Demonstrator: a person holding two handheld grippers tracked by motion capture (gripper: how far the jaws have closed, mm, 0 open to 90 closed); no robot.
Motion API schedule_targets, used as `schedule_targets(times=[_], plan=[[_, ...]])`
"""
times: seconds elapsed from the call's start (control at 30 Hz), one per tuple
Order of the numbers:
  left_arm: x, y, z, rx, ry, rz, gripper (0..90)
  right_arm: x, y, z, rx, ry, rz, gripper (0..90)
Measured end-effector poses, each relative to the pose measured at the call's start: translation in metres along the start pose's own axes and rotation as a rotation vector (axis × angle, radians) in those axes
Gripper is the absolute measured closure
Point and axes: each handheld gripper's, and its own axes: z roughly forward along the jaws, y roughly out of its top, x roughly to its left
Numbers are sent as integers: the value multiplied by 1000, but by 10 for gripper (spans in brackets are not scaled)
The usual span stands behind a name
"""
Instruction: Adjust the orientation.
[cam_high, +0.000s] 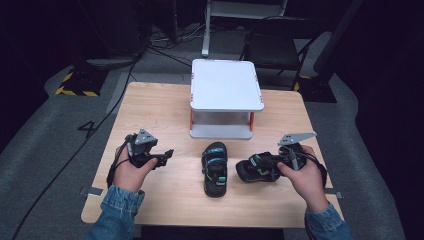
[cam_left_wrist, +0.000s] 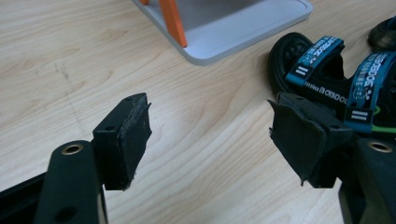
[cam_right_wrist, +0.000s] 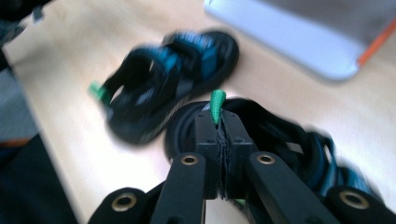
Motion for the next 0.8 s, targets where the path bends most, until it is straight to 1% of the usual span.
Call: schedule_targets(times=[0.03, 0.07, 0.17, 0.2, 0.23, 0.27, 0.3, 0.33, 0.37, 0.4, 0.43, 0.47, 0.5, 0.6, 0.63, 0.67, 0.7, 0.73, 0.77, 0.8], plan=[[-2, 5, 7, 3, -14, 8, 287, 3, -7, -11, 34, 11, 3, 882], [-2, 5, 7, 3, -14, 8, 287, 3, -7, -11, 34, 11, 3, 882], [-6, 14, 16, -3, -33, 32, 287, 7, -18, -24, 101, 6, 20, 882], [-8, 17, 19, -5, -41, 35, 287, 8, -22, -28, 117, -8, 29, 882], [-9, 19, 22, -7, -53, 36, 285, 9, -29, -36, 168, -32, 51, 882], [-10, 22, 24, -2, -54, 45, 285, 9, -29, -36, 168, -32, 51, 882], [-11, 24, 27, -2, -58, 52, 285, 9, -32, -39, 185, -36, 61, 882], [-12, 25, 30, -2, -62, 53, 285, 8, -36, -42, 209, -50, 72, 881], [-12, 26, 32, -3, -67, 52, 285, 6, -43, -42, 281, -59, 106, 880], [-13, 27, 34, 0, -71, 53, 285, 6, -43, -42, 281, -59, 106, 880], [-13, 28, 36, 5, -74, 60, 285, 4, -47, -41, 317, -48, 116, 880], [-14, 28, 37, 2, -73, 53, 285, 3, -51, -38, 356, -36, 125, 879], [-14, 29, 38, 5, -75, 59, 285, 2, -54, -35, 386, -26, 127, 880], [-14, 29, 38, 5, -77, 58, 284, 3, -53, -34, 382, -21, 125, 860], [-14, 28, 37, 7, -75, 55, 285, 3, -52, -35, 377, -17, 119, 816], [-13, 28, 36, 6, -73, 55, 284, 4, -51, -37, 352, -19, 115, 725], [-12, 28, 36, 3, -67, 55, 284, 3, -50, -38, 321, -37, 94, 644], [-12, 27, 35, -2, -69, 43, 284, 2, -48, -41, 286, -67, 69, 591], [-10, 26, 34, 1, -65, 47, 284, 0, -47, -43, 251, -85, 62, 569], [-10, 26, 34, 6, -61, 49, 284, -4, -46, -44, 231, -123, 42, 517]])
